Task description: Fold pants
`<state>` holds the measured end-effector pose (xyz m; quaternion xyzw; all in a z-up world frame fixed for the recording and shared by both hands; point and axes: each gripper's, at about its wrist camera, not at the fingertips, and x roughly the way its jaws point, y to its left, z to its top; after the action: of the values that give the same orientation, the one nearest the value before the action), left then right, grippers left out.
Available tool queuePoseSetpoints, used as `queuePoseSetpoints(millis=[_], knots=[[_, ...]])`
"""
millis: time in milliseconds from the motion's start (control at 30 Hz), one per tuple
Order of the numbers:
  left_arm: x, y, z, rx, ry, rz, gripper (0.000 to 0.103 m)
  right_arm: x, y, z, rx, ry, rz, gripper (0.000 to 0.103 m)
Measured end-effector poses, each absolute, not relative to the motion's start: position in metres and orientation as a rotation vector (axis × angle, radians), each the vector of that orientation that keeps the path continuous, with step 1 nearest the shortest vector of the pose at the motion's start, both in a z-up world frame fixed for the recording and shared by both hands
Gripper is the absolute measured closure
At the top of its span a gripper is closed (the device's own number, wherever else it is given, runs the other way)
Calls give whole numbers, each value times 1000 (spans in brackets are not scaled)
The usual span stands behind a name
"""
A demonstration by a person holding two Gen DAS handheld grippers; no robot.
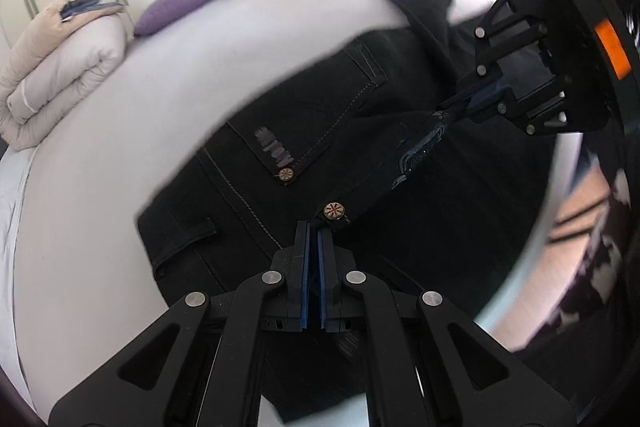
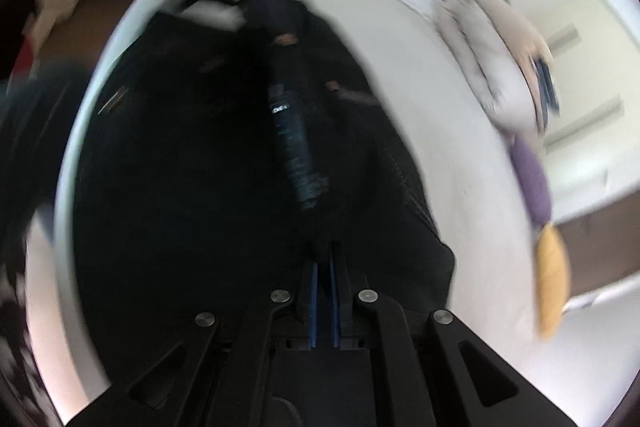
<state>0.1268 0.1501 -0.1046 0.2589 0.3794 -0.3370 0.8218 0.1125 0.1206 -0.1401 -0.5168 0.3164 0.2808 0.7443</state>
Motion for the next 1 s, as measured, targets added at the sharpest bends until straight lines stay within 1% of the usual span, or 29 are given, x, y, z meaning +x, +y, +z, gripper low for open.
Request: queuePoseSetpoints(millis=[133, 367, 500, 733, 767, 800, 900, 933, 1000], knots=[[90, 142, -120, 641, 826, -734, 101, 79, 129, -157, -1245, 661, 598, 97], [66, 141, -126, 668, 841, -749, 101, 44, 139, -170, -1335, 622, 576, 97], [71, 144, -125, 673, 848, -749, 101, 16, 144, -172, -1349, 616, 567, 97], [52, 159, -137, 665, 863, -754, 101, 0, 154, -178, -1376, 621, 563, 97], [52, 160, -138, 658, 863, -751, 100, -2, 158, -180, -1368, 624, 559, 97], [53, 162, -138, 644, 866, -748, 97, -2, 158, -180, -1360, 630, 557, 97], [57, 168, -137, 587, 891, -733, 96, 5, 158, -185, -1345, 659, 550, 96], [56, 168, -135, 576, 900, -728, 96, 7, 158, -188, -1333, 667, 548, 94], [55, 172, -125, 558, 911, -722, 95, 7, 159, -189, -1314, 662, 532, 94]])
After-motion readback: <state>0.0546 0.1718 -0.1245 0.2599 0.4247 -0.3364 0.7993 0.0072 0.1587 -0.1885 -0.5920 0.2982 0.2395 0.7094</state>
